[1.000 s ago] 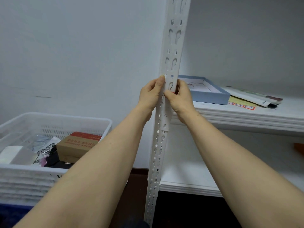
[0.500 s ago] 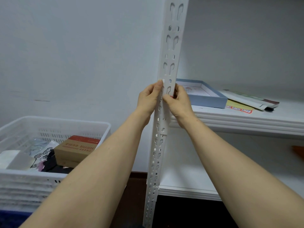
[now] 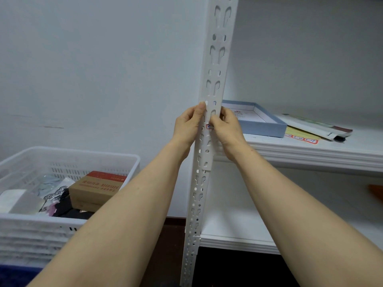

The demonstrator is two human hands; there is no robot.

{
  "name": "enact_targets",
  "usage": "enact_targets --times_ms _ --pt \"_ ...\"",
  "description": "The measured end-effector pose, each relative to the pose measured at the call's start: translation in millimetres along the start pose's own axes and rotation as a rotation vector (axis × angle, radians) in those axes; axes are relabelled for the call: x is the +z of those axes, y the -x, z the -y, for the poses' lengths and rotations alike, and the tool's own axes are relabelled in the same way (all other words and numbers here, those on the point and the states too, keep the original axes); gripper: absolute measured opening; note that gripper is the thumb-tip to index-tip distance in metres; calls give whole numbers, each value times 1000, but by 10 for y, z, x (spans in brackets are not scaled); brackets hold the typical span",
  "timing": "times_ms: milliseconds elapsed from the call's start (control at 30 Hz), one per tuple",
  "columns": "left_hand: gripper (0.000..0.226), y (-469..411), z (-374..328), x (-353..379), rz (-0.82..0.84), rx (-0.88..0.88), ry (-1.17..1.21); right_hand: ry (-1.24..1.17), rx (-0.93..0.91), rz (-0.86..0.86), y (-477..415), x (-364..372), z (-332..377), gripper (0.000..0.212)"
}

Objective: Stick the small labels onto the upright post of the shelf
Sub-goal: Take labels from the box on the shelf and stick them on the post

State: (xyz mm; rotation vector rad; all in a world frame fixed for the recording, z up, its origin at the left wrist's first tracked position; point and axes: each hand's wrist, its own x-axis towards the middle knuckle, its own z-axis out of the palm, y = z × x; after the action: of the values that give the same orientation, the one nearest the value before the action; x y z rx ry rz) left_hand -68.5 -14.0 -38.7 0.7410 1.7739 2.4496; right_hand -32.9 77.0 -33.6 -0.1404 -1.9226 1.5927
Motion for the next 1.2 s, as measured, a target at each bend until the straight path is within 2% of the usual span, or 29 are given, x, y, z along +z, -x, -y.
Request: enact_targets --times_ms 300,367,433,500,633,800,867,900,967,1000,1067,1200 --pt "27 5 9 13 1 4 9 47 -14 -1 15 8 0 37" --pt "28 1 14 14 -9 -5 7 -54 46 52 13 -50 64 32" --pt "26 3 17 5 5 -31 16 -202 115 109 -5 -123 108 43" --pt "19 35 31 8 25 -37 41 -271 147 138 -3 -172 124 38" --pt "40 112 123 62 22 48 68 -263 150 128 -13 -183 116 38" --pt "30 121 100 65 38 -2 147 -178 76 95 -33 -153 53 33" --pt "27 87 102 28 33 -71 166 -88 -13 -45 18 -146 -43 27" --pt "30 51 128 7 31 -89 151 -8 -117 -138 64 -170 -95 28" --pt "38 -10 204 -22 36 -90 74 277 -514 -253 127 -255 -176 19" --pt "41 -31 242 -30 36 -82 46 435 -715 -258 133 -303 -200 13" --pt "44 -47 294 -42 46 -65 12 695 -979 -254 39 -372 -216 10" --pt "50 -59 331 -64 59 -35 -97 972 -1209 -317 -117 -381 -143 6"
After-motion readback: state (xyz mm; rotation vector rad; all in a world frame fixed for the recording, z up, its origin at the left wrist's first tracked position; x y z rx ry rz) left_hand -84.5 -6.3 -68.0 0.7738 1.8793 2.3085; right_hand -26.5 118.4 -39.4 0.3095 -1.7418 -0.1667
